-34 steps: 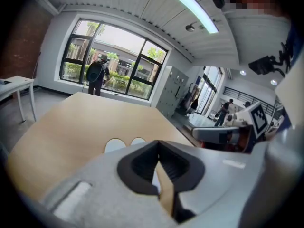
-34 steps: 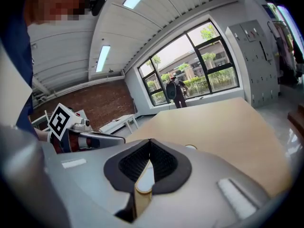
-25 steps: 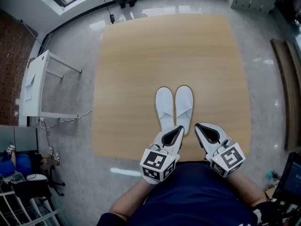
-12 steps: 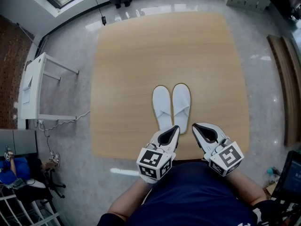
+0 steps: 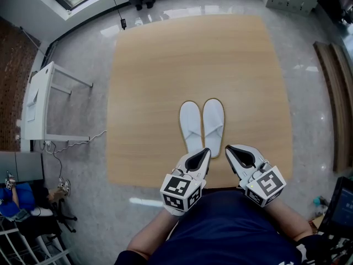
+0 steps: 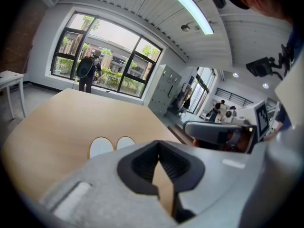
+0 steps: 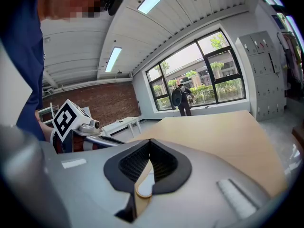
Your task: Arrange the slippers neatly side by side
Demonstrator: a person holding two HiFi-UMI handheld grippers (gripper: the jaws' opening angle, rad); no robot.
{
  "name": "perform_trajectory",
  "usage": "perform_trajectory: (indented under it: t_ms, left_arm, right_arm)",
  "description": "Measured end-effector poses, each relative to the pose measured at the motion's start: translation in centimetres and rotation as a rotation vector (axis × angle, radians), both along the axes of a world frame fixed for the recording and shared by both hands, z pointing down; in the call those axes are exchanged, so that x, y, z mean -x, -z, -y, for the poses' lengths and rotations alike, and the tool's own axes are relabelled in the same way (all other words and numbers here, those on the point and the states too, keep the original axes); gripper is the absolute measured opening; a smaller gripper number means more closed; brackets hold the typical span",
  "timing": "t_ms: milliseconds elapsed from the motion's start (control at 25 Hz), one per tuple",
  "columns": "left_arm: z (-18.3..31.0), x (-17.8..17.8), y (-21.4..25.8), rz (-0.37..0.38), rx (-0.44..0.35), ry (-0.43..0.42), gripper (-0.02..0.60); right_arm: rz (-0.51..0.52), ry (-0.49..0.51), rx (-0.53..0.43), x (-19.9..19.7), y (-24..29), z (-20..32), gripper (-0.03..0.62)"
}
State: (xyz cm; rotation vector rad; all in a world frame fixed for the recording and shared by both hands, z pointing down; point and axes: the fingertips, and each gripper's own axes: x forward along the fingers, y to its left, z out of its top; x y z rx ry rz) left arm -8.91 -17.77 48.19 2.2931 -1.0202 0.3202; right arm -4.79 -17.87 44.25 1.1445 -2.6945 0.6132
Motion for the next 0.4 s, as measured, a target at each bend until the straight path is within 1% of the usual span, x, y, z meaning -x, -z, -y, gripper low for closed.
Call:
perform_trajectory:
  t_ms: [160, 400]
  left_arm:
    - [0.0, 0.4, 0.0, 0.0, 0.004, 0.0, 0.005]
    - [0.7, -0.5, -1.4, 0.008, 0.009, 0.006, 0.005]
  right_arm:
    - [-0.006, -0.012, -0.005, 0.0, -0.2, 0.1, 0.006]
    - [-0.004, -0.011, -0.005, -1.2, -1.6, 0.8, 0.006]
